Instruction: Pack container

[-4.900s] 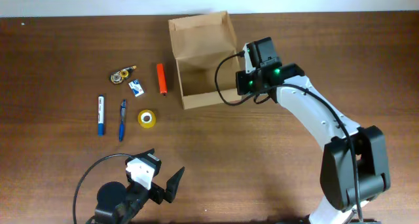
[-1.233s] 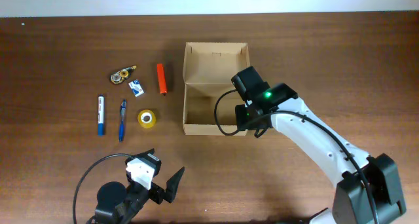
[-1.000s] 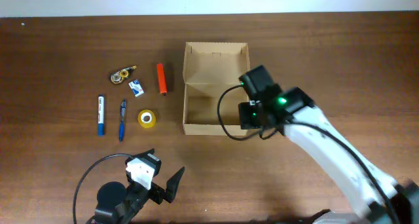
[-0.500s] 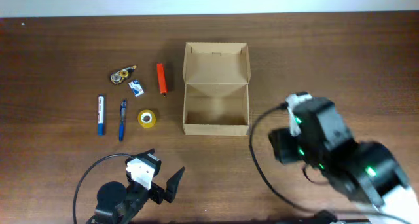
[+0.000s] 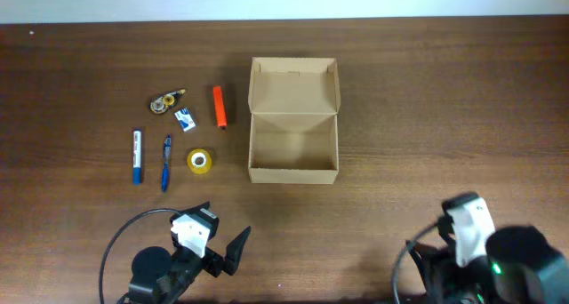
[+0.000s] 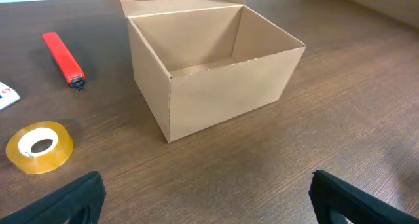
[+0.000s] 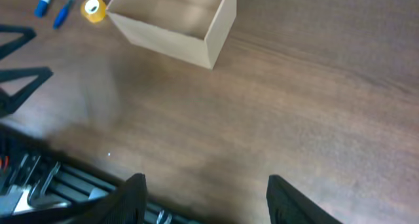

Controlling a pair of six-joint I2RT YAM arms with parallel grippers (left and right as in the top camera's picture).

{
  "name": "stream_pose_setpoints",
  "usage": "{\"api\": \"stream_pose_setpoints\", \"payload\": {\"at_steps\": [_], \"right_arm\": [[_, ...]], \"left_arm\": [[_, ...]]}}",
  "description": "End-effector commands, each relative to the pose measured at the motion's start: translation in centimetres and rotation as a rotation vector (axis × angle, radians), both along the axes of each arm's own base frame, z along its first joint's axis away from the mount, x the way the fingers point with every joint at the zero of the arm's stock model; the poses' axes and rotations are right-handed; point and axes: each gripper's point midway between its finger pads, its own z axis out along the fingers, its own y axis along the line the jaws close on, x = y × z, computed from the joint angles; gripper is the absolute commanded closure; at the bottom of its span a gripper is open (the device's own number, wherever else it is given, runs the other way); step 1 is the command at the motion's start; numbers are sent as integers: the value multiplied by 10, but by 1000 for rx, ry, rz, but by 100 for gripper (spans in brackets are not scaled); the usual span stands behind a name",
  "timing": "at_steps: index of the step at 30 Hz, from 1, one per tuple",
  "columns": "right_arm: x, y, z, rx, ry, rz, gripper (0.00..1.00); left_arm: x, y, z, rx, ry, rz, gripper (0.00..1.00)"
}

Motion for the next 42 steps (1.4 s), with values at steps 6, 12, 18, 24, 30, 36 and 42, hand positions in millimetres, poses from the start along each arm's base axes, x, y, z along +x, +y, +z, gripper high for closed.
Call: {"api": "stream_pose_setpoints", "payload": {"at_steps": [6, 12, 18, 24, 30, 36, 42], "right_arm": [[-26, 0, -12, 64, -23, 59, 30], [-32, 2, -15, 74, 4, 79, 1], [-34, 1, -17, 68, 15, 78, 1], [-34, 1, -17, 68, 15, 78, 1], [-34, 1, -17, 68, 15, 78, 1], [-34, 1, -17, 68, 15, 78, 1], [-34, 1, -17, 68, 15, 78, 1]], "left_arm": [[-1, -2, 1, -11, -3, -12, 1], [-1, -2, 1, -11, -3, -12, 1], [-1, -2, 1, -11, -3, -12, 1], [-1, -2, 1, -11, -3, -12, 1], [-1, -2, 1, -11, -3, -12, 1], [-1, -2, 1, -11, -3, -12, 1], [-1, -2, 1, -11, -3, -12, 1]]}}
